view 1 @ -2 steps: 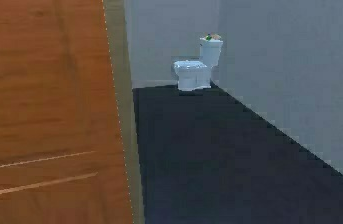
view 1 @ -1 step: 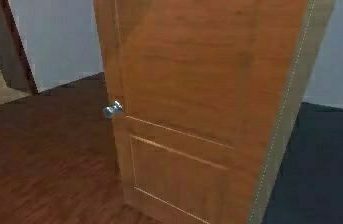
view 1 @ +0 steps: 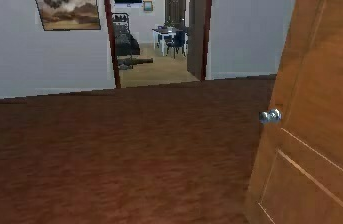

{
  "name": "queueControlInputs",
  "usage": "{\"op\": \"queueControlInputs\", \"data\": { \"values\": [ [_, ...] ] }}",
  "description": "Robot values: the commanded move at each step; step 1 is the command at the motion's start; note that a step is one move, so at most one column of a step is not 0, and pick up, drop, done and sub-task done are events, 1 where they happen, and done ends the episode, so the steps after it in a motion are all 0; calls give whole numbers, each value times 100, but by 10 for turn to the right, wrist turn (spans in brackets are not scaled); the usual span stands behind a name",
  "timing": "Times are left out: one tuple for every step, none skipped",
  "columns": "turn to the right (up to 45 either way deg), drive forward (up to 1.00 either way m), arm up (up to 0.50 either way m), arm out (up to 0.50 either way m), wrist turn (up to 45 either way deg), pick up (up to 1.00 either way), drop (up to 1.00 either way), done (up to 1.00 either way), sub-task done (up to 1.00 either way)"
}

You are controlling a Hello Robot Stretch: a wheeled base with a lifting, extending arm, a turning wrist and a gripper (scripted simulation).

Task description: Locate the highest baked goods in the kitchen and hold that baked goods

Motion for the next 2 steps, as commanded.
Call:
{"op": "queueControlInputs", "data": {
  "values": [
    [0,100,0,0,0,0,0,0,0],
    [0,100,0,0,0,0,0,0,0]
  ]
}}
